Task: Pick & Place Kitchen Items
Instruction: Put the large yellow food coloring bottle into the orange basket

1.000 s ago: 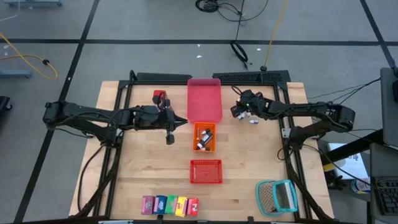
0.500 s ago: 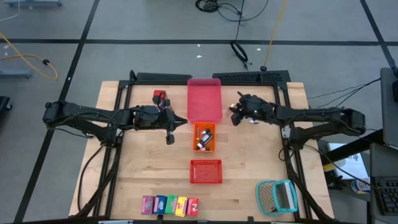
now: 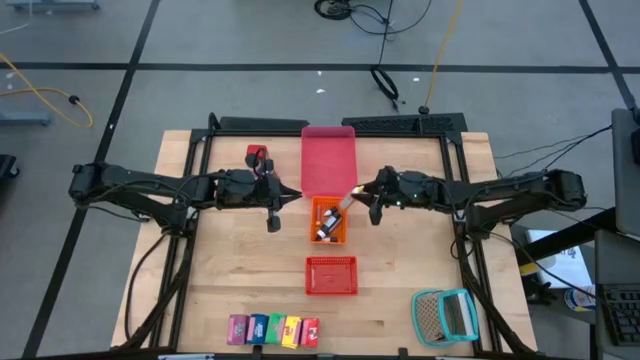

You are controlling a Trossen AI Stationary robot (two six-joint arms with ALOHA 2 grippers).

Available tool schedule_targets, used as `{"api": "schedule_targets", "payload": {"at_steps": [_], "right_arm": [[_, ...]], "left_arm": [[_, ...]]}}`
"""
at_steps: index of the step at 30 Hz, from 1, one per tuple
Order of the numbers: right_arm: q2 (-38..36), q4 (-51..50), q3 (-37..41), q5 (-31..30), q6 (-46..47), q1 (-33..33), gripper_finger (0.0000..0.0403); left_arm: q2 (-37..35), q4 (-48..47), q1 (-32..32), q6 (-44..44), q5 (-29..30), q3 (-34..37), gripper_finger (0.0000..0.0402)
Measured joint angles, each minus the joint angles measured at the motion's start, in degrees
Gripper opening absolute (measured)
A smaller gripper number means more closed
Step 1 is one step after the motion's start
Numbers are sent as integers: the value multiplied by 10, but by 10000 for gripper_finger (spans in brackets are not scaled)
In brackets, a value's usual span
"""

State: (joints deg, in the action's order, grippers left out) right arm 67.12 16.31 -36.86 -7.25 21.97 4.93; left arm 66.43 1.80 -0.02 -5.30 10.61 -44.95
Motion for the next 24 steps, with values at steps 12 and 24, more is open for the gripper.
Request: {"api": "schedule_targets", "payload": {"at_steps": [12, 24], "right_arm": [[63, 66, -4, 1, 0, -53, 113], [149, 50, -52, 39, -7, -81, 116]], "left_arm": [[0, 2, 0, 0, 0, 0, 31], [0, 2, 0, -2, 0, 0, 31]]}}
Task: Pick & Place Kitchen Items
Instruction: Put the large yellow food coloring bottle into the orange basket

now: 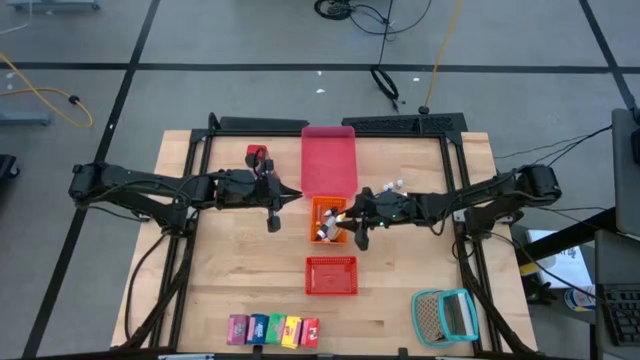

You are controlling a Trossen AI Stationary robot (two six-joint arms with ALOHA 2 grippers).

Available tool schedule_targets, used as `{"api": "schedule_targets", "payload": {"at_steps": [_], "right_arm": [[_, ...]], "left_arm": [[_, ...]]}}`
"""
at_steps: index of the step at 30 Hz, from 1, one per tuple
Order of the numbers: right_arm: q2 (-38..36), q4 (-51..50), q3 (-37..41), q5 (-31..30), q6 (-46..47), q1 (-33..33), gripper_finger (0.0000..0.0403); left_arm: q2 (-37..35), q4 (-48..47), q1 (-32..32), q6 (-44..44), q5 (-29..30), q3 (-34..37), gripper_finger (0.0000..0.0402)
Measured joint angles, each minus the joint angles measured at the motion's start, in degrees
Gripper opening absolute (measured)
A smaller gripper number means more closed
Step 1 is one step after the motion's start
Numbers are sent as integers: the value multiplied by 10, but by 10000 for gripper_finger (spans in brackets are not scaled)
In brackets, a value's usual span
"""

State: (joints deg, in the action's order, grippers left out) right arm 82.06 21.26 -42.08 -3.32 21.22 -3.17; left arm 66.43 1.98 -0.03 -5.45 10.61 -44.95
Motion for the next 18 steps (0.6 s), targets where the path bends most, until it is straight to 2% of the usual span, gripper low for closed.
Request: {"api": "schedule_targets", "payload": {"at_steps": [6, 18], "right_arm": [[23, -45, -17, 5, -16, 1, 113], [32, -66, -25, 6, -42, 1, 118]], "left_arm": [[0, 0, 0, 0, 0, 0, 31], [0, 0, 0, 0, 0, 0, 31]]}}
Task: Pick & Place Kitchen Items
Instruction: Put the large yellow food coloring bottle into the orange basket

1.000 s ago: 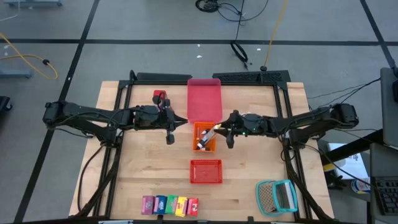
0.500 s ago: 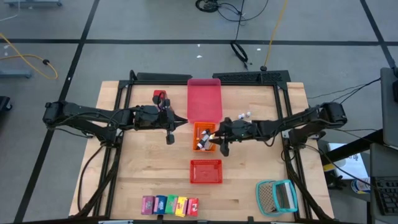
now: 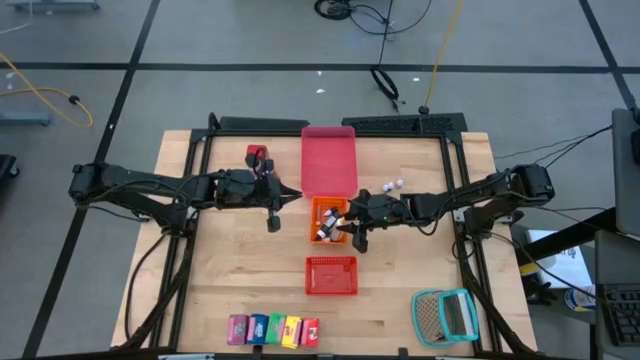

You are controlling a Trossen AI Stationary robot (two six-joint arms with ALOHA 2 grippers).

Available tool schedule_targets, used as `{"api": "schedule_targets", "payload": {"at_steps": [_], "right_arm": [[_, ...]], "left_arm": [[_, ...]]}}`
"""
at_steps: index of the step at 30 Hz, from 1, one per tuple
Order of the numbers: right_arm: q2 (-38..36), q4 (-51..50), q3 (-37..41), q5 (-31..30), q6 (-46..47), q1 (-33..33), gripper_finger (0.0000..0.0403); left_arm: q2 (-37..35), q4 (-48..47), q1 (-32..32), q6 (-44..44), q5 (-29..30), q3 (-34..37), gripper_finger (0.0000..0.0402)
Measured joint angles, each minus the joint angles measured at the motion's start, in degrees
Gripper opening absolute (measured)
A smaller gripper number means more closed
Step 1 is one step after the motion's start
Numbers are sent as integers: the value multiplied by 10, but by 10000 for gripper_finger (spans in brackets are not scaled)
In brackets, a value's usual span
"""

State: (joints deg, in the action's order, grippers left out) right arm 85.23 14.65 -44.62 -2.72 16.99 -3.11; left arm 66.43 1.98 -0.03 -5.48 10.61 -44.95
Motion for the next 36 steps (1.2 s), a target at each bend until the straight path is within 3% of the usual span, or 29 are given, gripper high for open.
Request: {"api": "schedule_targets", "payload": {"at_steps": [15, 26, 36], "right_arm": [[0, 11, 0, -1, -5, 0, 175], [0, 64, 0, 59, -12, 0, 174], [-23, 70, 0, 56, -44, -4, 172]], "left_arm": [[0, 0, 0, 0, 0, 0, 31], [0, 0, 0, 0, 0, 0, 31], [0, -1, 0, 0, 0, 0, 31]]}}
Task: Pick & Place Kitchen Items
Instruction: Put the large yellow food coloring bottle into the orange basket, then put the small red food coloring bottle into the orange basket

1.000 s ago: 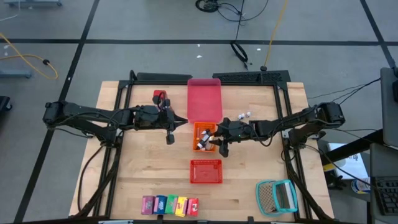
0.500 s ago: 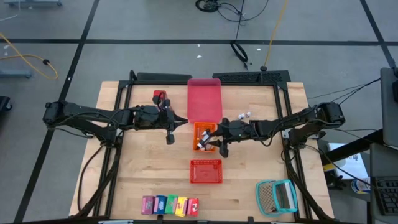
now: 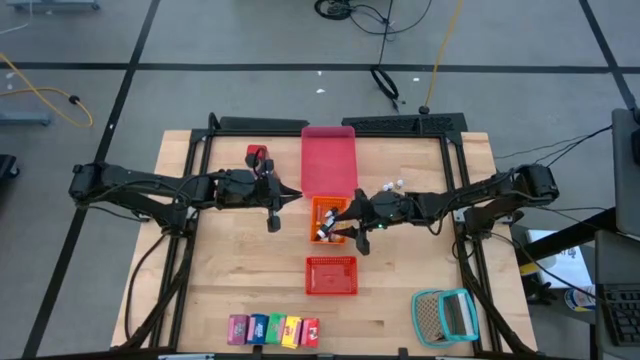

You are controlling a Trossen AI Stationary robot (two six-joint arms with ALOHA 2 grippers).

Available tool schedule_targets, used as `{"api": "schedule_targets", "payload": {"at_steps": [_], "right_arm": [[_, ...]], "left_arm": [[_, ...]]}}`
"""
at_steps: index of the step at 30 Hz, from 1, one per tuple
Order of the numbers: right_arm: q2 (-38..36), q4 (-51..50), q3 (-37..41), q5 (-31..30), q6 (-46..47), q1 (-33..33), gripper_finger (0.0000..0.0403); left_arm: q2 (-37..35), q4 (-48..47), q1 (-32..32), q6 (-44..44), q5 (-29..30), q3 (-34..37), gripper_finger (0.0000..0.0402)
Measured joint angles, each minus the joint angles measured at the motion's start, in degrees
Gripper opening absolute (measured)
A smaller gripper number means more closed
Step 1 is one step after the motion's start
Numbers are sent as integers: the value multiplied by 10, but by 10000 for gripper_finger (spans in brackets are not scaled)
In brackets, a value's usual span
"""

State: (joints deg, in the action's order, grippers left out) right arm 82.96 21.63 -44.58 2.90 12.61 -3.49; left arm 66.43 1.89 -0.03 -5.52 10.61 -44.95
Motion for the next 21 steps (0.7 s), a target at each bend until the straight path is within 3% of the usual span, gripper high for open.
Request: {"api": "schedule_targets", "payload": {"at_steps": [3, 9, 16, 21], "right_arm": [[-27, -10, 0, -12, -22, 0, 171], [-96, -124, 0, -122, -37, 0, 171], [-143, -296, 0, -266, 38, 2, 171], [-143, -349, 0, -301, 64, 4, 171]], "left_arm": [[0, -1, 0, 0, 0, 0, 31], [0, -1, 0, 0, 0, 0, 31], [0, -2, 0, 1, 0, 0, 31], [0, 0, 0, 1, 0, 0, 31]]}}
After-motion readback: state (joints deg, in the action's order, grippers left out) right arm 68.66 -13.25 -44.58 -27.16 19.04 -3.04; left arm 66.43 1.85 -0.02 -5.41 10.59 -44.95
